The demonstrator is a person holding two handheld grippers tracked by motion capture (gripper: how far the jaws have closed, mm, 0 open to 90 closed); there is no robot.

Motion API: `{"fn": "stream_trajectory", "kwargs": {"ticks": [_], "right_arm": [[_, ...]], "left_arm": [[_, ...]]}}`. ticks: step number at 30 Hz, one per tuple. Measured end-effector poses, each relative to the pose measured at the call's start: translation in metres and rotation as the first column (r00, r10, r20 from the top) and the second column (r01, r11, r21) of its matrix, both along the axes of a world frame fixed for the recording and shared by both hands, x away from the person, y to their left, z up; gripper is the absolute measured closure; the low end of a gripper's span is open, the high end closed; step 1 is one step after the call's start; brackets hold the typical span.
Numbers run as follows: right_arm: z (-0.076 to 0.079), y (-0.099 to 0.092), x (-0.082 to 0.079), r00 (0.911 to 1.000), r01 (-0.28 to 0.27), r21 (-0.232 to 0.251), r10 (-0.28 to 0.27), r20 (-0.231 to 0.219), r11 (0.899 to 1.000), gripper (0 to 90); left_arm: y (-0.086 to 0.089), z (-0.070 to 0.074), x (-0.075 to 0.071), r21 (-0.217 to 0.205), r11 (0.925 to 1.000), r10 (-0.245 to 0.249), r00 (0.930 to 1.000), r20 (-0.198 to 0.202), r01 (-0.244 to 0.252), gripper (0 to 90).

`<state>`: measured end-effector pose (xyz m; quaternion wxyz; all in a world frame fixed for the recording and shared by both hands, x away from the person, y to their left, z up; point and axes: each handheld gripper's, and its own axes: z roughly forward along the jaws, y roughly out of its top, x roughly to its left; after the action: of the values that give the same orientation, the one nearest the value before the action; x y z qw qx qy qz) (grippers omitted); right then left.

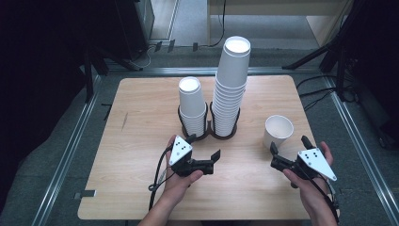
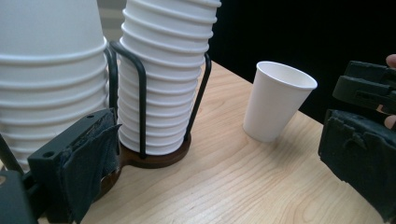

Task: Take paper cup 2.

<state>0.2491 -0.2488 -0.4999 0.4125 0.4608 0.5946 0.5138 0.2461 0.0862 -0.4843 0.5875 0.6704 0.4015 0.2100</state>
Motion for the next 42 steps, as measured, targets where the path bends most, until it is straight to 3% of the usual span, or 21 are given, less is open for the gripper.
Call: {"fn": "stream_trajectory", "kwargs": {"ticks": [8,14,24,28,32,42], "right_arm": [[0.021,0.009,-0.008,0.9997,-0.018,0.021,0.017,0.016,1.000,0.0],[0.056,0.018,-0.010,0.9980,-0.031,0.078,0.026,0.058,0.996,0.0],[0.112,0.039,0.006,0.9890,-0.105,0.086,0.095,0.114,0.991,0.0],[0.123,0.047,0.015,0.9856,-0.127,0.100,0.114,0.125,0.987,0.0],[0.131,0.060,0.028,0.9828,-0.152,0.107,0.139,0.122,0.983,0.0],[0.147,0.089,0.054,0.9730,-0.211,0.113,0.198,0.119,0.971,0.0]], "left_arm": [[0.004,0.013,0.010,-0.005,0.9994,0.035,0.9994,0.006,-0.035,0.0],[-0.003,0.027,0.021,0.007,0.9979,0.065,0.9974,0.031,-0.065,0.0],[-0.016,0.044,0.041,0.017,0.9947,0.100,0.9927,0.067,-0.101,0.0],[-0.021,0.043,0.052,0.023,0.9912,0.128,0.9885,0.080,-0.130,0.0],[-0.023,0.042,0.061,0.000,0.9894,0.145,0.9869,0.071,-0.145,0.0],[-0.035,0.040,0.073,0.013,0.9868,0.159,0.9832,0.089,-0.161,0.0]]}}
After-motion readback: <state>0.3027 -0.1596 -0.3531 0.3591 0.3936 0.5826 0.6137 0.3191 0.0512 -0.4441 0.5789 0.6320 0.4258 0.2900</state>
